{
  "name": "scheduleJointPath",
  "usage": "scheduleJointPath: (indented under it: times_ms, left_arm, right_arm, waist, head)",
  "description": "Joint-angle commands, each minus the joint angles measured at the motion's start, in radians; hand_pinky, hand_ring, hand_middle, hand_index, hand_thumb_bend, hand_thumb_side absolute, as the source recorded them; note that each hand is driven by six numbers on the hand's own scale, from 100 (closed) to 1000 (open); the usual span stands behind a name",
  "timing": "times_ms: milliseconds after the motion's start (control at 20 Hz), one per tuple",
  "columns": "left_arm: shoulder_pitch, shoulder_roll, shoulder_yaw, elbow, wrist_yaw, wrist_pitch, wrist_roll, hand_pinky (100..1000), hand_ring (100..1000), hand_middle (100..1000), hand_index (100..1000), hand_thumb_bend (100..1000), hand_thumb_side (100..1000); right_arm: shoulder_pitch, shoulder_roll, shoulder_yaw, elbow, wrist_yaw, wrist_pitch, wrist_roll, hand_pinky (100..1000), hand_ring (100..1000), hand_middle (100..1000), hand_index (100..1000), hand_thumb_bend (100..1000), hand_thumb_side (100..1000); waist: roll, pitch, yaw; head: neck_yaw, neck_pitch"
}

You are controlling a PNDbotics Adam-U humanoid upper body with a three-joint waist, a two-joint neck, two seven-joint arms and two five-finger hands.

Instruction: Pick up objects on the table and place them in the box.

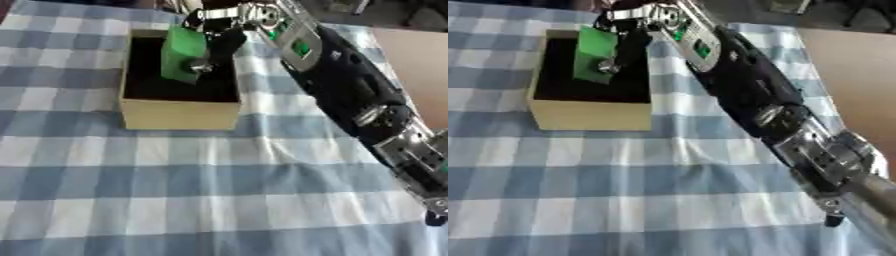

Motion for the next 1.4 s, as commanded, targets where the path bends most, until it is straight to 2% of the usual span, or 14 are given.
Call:
scheduleJointPath:
  times_ms: [50, 150, 300, 450, 650, 800, 1150, 1400]
  left_arm:
    - [-0.014, 0.007, -0.001, -0.017, 0.006, -0.001, -0.004, 696, 596, 657, 735, 100, 898]
    - [-0.014, 0.007, -0.001, -0.017, 0.005, 0.0, -0.005, 696, 596, 657, 735, 100, 898]
    - [-0.014, 0.007, -0.001, -0.017, 0.005, 0.001, -0.005, 696, 596, 657, 735, 100, 897]
    - [-0.013, 0.007, -0.001, -0.017, 0.005, 0.002, -0.005, 697, 596, 657, 735, 100, 898]
    - [-0.012, 0.006, -0.001, -0.017, 0.005, 0.003, -0.005, 697, 596, 657, 735, 100, 897]
    - [-0.012, 0.006, -0.001, -0.017, 0.005, 0.004, -0.005, 697, 596, 657, 735, 100, 897]
    - [-0.01, 0.005, -0.001, -0.017, 0.005, 0.006, -0.006, 697, 597, 658, 735, 100, 897]
    - [-0.008, 0.005, 0.0, -0.017, 0.005, 0.007, -0.006, 697, 597, 657, 735, 100, 897]
  right_arm:
    - [-0.025, -0.013, -0.004, 0.009, 0.004, -0.012, 0.026, 569, 519, 500, 692, 100, 473]
    - [-0.026, -0.014, -0.005, 0.013, 0.011, -0.019, 0.046, 582, 540, 528, 723, 100, 482]
    - [-0.027, -0.016, -0.006, 0.013, 0.025, -0.028, 0.071, 641, 641, 646, 837, 100, 582]
    - [-0.028, -0.019, -0.01, 0.011, 0.046, -0.035, 0.087, 684, 716, 720, 899, 100, 627]
    - [-0.03, -0.023, -0.015, 0.008, 0.077, -0.044, 0.095, 747, 794, 788, 997, 259, 620]
    - [-0.031, -0.025, -0.018, 0.005, 0.11, -0.056, 0.094, 783, 824, 839, 1000, 327, 635]
    - [-0.03, -0.029, -0.031, -0.004, 0.14, -0.065, 0.065, 791, 827, 856, 1000, 348, 628]
    - [-0.027, -0.037, -0.037, -0.026, 0.118, -0.066, 0.067, 791, 822, 848, 1000, 352, 636]
  waist:
    - [-0.009, -0.003, 0.001]
    - [-0.009, -0.003, 0.0]
    - [-0.009, -0.002, -0.001]
    - [-0.009, -0.002, -0.001]
    - [-0.009, -0.003, -0.002]
    - [-0.009, -0.003, -0.003]
    - [-0.002, -0.004, -0.008]
    - [0.003, -0.006, -0.014]
  head:
    - [0.003, 0.008]
    - [0.003, 0.01]
    - [0.004, 0.012]
    - [0.005, 0.014]
    - [0.005, 0.014]
    - [0.003, 0.013]
    - [-0.003, 0.013]
    - [-0.006, 0.012]
